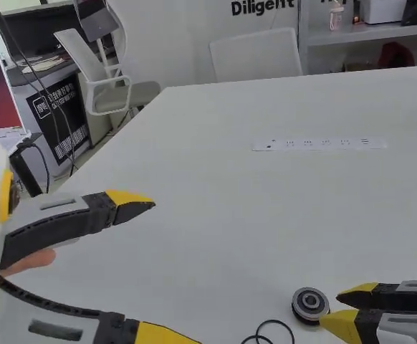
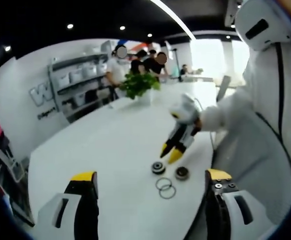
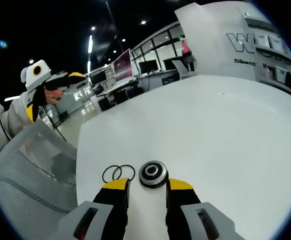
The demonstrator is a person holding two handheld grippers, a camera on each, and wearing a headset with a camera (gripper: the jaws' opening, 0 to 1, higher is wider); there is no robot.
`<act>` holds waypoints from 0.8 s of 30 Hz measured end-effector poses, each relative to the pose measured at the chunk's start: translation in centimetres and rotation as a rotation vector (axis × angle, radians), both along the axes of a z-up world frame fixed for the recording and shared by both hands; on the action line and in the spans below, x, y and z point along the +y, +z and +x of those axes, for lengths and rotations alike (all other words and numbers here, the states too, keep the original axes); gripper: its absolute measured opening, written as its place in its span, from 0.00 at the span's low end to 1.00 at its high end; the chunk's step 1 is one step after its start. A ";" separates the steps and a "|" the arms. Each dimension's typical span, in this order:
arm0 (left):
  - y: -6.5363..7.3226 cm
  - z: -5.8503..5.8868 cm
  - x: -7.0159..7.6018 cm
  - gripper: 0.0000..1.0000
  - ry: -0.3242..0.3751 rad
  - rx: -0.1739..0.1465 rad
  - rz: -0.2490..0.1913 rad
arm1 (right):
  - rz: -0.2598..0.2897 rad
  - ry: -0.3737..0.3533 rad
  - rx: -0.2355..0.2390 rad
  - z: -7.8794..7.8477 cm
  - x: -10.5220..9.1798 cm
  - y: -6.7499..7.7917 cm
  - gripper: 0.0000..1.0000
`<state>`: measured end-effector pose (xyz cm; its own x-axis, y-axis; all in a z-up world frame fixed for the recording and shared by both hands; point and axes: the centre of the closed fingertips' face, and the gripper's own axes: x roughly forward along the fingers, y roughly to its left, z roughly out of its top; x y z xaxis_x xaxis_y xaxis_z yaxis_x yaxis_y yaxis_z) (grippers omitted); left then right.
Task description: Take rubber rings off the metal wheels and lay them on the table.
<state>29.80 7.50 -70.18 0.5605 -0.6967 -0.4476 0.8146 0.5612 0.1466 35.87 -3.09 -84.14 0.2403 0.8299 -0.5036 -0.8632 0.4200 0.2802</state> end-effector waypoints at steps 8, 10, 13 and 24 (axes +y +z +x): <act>-0.5 1.7 -2.6 0.88 -0.087 0.005 0.016 | -0.011 0.007 -0.035 0.4 -0.3 -0.3 0.26; -0.4 2.7 -3.3 0.92 -0.088 -0.020 0.008 | -0.010 0.006 -0.045 0.6 -0.4 -0.3 0.26; -0.3 3.3 -4.5 0.86 -0.122 -0.021 -0.017 | -0.007 0.014 -0.063 0.7 -0.3 -0.2 0.26; -2.9 5.5 -7.5 0.74 -0.146 0.078 -0.088 | -0.016 0.039 -0.103 0.5 -0.2 -0.6 0.25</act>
<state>35.29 -0.03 -73.04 0.4166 -0.8067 -0.4192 0.8954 0.4439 0.0356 36.32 -3.31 -84.73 0.2593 0.8314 -0.4915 -0.9027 0.3896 0.1828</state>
